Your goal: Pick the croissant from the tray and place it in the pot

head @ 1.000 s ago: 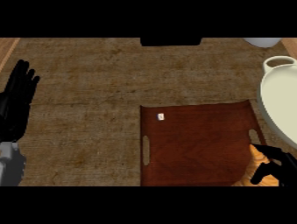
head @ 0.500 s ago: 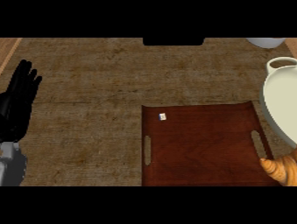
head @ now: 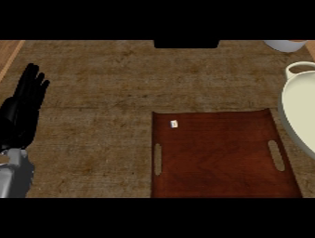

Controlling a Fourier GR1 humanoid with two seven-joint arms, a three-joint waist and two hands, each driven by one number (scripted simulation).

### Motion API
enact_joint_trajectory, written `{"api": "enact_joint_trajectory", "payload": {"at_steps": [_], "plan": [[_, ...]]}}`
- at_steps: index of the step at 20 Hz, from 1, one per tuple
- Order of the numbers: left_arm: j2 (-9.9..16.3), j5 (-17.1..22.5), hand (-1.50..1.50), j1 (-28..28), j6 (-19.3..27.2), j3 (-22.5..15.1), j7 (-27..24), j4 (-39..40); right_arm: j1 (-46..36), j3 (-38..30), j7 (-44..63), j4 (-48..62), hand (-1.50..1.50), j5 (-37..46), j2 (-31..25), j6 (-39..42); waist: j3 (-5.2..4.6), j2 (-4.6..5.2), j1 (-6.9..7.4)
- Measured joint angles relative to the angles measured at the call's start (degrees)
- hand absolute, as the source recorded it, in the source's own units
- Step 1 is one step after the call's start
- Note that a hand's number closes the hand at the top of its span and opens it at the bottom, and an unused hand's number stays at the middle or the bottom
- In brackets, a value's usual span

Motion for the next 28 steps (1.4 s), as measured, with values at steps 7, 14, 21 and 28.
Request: {"api": "enact_joint_trajectory", "payload": {"at_steps": [7, 14, 21, 28], "plan": [[-0.4, -0.2, 0.0, -1.2, -0.1, -0.4, 0.2, 0.0, -4.5, -0.7, -8.1, 15.0, 1.5, 13.6, -7.6, -10.1, 0.04, 0.38, 1.02], [0.2, 0.5, 0.0, -0.8, -1.2, 0.6, 0.2, -0.1, -12.3, 0.3, -18.1, 39.5, 1.5, 21.3, -12.0, -22.0, 0.05, 0.28, 0.99], [-0.3, -0.3, 0.0, -2.0, -0.9, 0.0, 1.0, 0.3, -22.0, -0.7, -22.1, 62.5, -1.5, 20.2, -14.6, -23.1, 0.1, 0.43, 1.38], [-0.8, -0.4, 0.0, -1.1, -1.1, -0.2, 0.4, -0.6, -28.5, -3.5, -30.8, 77.1, -1.5, 13.6, -16.7, -14.8, 0.18, 0.49, 1.66]]}}
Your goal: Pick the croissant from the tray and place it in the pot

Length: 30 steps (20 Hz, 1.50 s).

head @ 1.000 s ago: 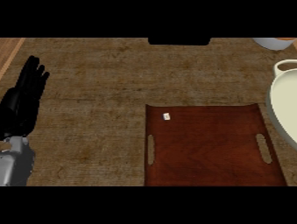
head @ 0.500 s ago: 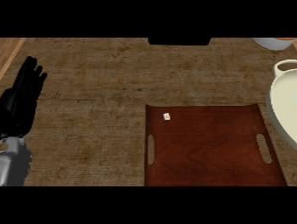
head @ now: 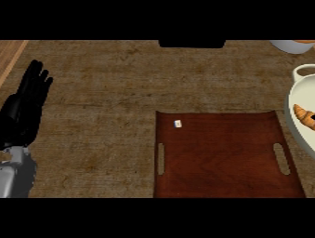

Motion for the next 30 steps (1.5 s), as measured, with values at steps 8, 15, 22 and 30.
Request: {"api": "enact_joint_trajectory", "payload": {"at_steps": [8, 15, 22, 30], "plan": [[0.0, 0.1, 0.0, -0.2, 0.0, 0.7, -0.3, 0.8, -3.2, -8.8, -8.1, 7.3, -1.5, -12.3, -3.6, 10.2, -0.03, -0.12, -0.76], [0.1, 0.2, 0.0, -0.5, -0.3, 1.0, -0.2, 0.9, -1.2, -14.1, -11.7, 15.1, -1.5, -18.3, -12.3, 19.2, 0.0, -0.01, -0.77], [-0.4, -0.6, 0.0, -0.3, 0.3, 0.5, 0.6, -0.2, 3.6, -15.7, -14.1, 19.7, -1.5, -20.8, -19.5, 26.1, 0.06, 0.0, -0.81], [-0.2, -0.2, 0.0, -0.5, -0.1, 0.8, 1.2, -0.2, 7.6, -15.1, -14.8, 20.8, -1.5, -21.5, -23.1, 28.1, 0.2, 0.08, -0.65]]}}
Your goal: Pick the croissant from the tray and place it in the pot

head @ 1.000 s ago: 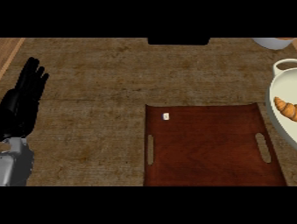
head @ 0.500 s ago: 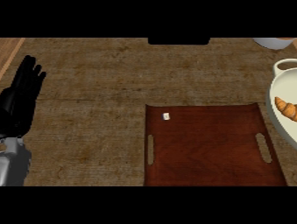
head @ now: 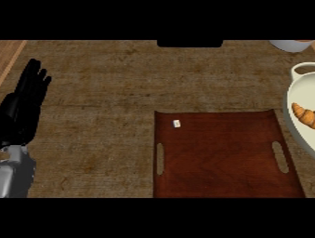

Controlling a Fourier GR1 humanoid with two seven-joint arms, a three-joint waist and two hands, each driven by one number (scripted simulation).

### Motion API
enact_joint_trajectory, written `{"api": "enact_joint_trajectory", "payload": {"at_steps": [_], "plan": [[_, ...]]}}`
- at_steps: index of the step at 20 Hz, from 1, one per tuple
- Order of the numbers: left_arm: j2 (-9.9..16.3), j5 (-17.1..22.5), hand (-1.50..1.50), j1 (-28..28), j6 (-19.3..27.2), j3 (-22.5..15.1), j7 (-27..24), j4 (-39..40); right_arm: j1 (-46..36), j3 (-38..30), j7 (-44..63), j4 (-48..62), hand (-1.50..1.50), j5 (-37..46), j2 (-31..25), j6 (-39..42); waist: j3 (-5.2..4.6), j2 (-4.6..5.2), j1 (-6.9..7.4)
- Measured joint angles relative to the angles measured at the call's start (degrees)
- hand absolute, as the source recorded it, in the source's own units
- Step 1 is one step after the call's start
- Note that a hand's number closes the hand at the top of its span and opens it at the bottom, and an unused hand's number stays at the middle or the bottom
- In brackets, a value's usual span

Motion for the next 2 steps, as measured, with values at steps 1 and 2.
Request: {"api": "enact_joint_trajectory", "payload": {"at_steps": [1, 2], "plan": [[-0.2, -0.2, 0.0, -0.1, 0.2, 0.0, -0.3, 0.3, 0.6, 0.1, -0.2, 0.0, -1.5, 0.0, -0.4, 0.2, 0.02, 0.03, -0.07], [-0.2, -0.2, 0.0, 0.0, 0.3, 0.0, -0.3, 0.2, 1.0, 0.0, -0.1, 0.2, -1.5, -0.3, -0.8, 0.5, 0.03, 0.01, -0.08]]}}
